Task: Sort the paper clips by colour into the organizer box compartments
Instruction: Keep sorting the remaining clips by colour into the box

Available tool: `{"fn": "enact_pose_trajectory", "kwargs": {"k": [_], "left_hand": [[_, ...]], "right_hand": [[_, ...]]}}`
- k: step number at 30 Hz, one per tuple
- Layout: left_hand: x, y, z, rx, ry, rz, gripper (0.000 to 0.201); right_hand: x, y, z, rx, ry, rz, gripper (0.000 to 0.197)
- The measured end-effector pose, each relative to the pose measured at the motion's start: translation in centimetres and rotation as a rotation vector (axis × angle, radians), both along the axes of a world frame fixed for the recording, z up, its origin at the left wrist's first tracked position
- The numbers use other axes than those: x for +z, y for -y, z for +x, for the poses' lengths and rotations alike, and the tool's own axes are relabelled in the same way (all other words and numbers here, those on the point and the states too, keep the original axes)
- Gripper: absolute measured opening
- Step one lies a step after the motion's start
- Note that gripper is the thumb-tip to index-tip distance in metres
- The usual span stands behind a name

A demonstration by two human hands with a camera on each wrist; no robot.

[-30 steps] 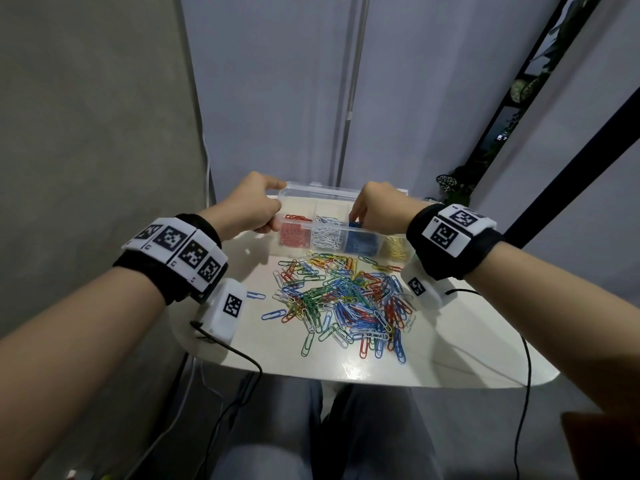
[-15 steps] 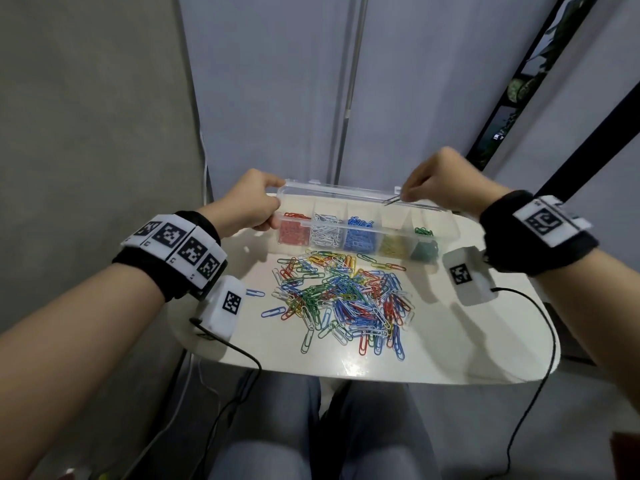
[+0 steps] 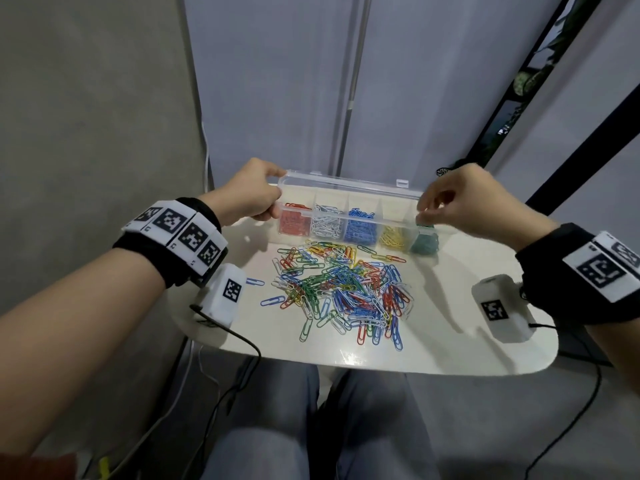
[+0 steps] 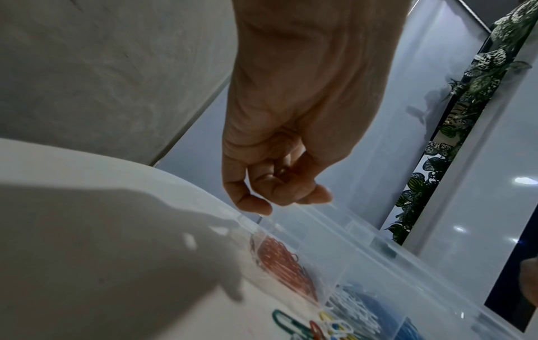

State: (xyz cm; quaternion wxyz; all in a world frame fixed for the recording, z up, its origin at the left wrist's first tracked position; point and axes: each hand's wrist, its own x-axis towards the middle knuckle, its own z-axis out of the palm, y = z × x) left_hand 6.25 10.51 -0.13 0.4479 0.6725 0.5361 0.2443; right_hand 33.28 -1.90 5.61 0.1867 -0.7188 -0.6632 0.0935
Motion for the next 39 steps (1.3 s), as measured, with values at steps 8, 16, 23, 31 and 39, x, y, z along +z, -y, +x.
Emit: {"fn": "enact_pose_trajectory", "kwargs": {"k": [8,16,23,31,39], "left_hand": [[0.0,0.0,0.0,-0.007,-0.002,-0.006,0.049],[0.0,0.0,0.0,-0.007,-0.015,0.009,0.048],[0.0,-0.1,0.0,-0.009,-0.02,0.006,0.048],[0.0,0.0,-0.1,-0.009,-0.016,0.005,0.048],[0.0,0.0,-0.1,-0.005,-0.021,0.003,0.05]], "right_hand": [[-4.2,2.4,-2.7,0.262,0.276,-0.428,0.059],[-5.7,2.2,-4.2,0.211,0.148,-0.306,0.037],[-5.1,1.7,-3.5,0.308,0.203,-0.267,0.046],[-6.5,0.6,-3.5,0.318,0.166,-0.3,0.022],[-6.6,0.9,-3.5,0.223,0.082,-0.263,0.009]]}}
